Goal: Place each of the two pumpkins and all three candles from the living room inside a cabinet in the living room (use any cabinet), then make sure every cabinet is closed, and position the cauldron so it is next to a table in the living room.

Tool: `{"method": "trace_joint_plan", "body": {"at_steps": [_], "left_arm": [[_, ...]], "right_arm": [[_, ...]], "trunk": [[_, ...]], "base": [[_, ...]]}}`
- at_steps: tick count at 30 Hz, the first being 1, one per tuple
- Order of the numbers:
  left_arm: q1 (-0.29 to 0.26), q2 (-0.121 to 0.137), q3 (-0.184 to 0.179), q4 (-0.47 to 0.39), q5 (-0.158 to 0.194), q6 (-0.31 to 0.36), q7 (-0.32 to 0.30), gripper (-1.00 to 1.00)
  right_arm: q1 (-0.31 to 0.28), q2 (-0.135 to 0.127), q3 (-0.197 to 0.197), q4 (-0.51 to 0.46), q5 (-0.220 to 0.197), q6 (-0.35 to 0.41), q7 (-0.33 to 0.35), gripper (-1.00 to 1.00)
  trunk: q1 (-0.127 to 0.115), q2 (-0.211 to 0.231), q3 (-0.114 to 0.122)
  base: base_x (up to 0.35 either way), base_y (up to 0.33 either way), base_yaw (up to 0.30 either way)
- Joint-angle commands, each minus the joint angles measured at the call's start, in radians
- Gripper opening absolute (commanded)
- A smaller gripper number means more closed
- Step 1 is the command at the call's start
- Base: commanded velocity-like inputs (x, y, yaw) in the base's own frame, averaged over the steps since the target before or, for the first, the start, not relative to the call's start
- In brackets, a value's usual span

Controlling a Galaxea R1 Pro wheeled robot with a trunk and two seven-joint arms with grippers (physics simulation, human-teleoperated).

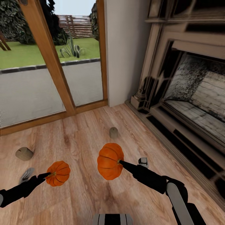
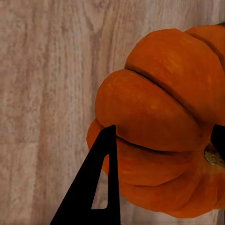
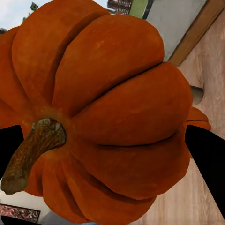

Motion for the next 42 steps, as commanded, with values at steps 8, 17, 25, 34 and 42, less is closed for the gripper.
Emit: {"method": "trace_joint_plan", "body": {"at_steps": [8,17,25,34,42], "left_arm": [[0.0,0.007,0.0,0.0,0.0,0.003,0.0,-1.0],[0.0,0.025,0.007,0.0,0.0,0.042,0.0,-1.0],[0.0,0.05,0.01,-0.024,-0.002,0.108,0.002,-1.0],[0.0,0.063,0.004,-0.035,-0.01,0.165,0.003,-1.0],[0.0,0.067,0.0,-0.035,-0.015,0.167,0.005,-1.0]], "right_arm": [[0.0,0.002,0.001,0.001,0.002,0.0,-0.022,-1.0],[0.0,0.041,0.025,-0.001,0.003,-0.001,-0.252,-1.0],[-0.022,0.112,0.108,-0.007,0.001,0.012,-0.624,-1.0],[-0.025,0.111,0.136,-0.002,0.001,0.041,-0.719,-1.0],[0.001,0.094,0.085,0.003,-0.012,0.044,-0.709,-1.0]], "trunk": [[-0.004,0.002,0.031],[-0.008,0.004,0.066],[-0.011,0.006,0.097],[-0.015,0.008,0.132],[-0.039,0.051,0.158]], "base": [[-0.016,0.0,0.0],[-0.001,0.0,0.0],[-0.115,0.0,0.0],[-0.013,0.0,0.0],[-0.264,0.0,0.0]]}}
